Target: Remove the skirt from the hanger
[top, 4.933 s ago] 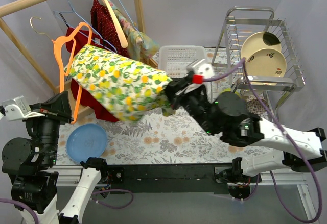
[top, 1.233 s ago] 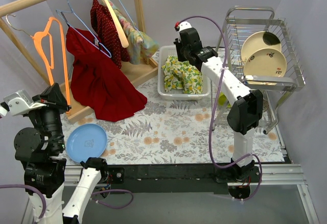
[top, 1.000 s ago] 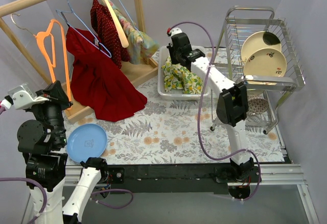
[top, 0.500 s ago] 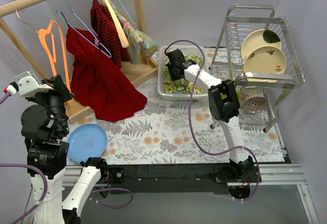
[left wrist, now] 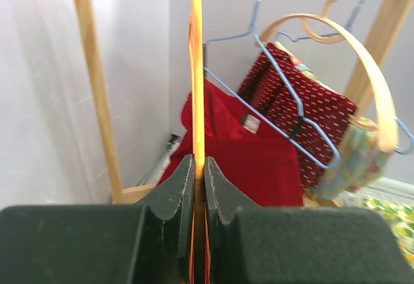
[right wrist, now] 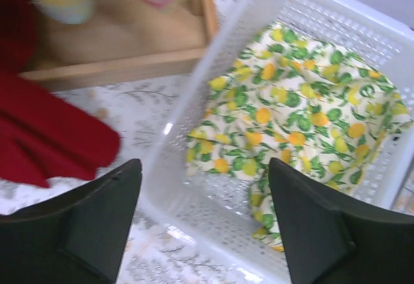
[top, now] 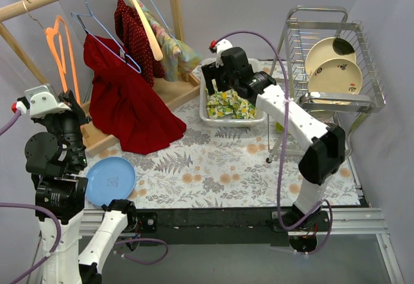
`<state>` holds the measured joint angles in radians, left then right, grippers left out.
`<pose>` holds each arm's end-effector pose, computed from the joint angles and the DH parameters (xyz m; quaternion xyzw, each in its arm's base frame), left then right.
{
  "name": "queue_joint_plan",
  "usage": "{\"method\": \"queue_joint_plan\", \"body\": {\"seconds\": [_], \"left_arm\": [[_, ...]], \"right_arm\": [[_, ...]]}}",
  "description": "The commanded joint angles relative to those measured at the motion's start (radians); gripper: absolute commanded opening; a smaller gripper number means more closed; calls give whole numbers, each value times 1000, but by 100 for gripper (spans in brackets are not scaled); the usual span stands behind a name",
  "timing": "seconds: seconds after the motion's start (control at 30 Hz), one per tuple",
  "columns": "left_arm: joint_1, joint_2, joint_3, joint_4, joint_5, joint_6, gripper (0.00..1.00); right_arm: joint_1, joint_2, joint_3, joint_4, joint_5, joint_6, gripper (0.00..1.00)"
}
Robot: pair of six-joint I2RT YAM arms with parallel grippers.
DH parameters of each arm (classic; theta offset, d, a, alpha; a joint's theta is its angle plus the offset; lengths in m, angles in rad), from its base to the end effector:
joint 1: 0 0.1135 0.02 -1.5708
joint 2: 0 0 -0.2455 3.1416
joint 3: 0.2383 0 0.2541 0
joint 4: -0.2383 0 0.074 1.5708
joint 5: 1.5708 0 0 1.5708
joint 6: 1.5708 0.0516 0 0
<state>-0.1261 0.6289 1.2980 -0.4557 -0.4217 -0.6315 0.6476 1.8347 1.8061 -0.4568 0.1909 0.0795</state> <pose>0.0982 0.0088 0.4838 -0.3112 0.5537 -0.1594 0.7558 0.3591 0.2593 0.3452 -0.1916 0.8321 0.1065 0.5095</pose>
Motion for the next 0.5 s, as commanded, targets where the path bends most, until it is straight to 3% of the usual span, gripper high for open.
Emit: {"method": "queue_joint_plan", "body": {"seconds": [0.0, 0.03, 0.2, 0.47], "left_arm": [[3, 63, 29, 119, -140, 105, 0], [3, 75, 32, 130, -159, 118, 0], [3, 149, 24, 175, -264, 183, 0], [3, 244, -5, 295, -305, 233, 0]], "right_arm": [[105, -153, -89, 44, -34, -1, 93], [122, -214, -134, 56, -36, 5, 98], [204, -366, -218, 75, -51, 34, 98], [256, -572, -306, 73, -64, 66, 98]]}}
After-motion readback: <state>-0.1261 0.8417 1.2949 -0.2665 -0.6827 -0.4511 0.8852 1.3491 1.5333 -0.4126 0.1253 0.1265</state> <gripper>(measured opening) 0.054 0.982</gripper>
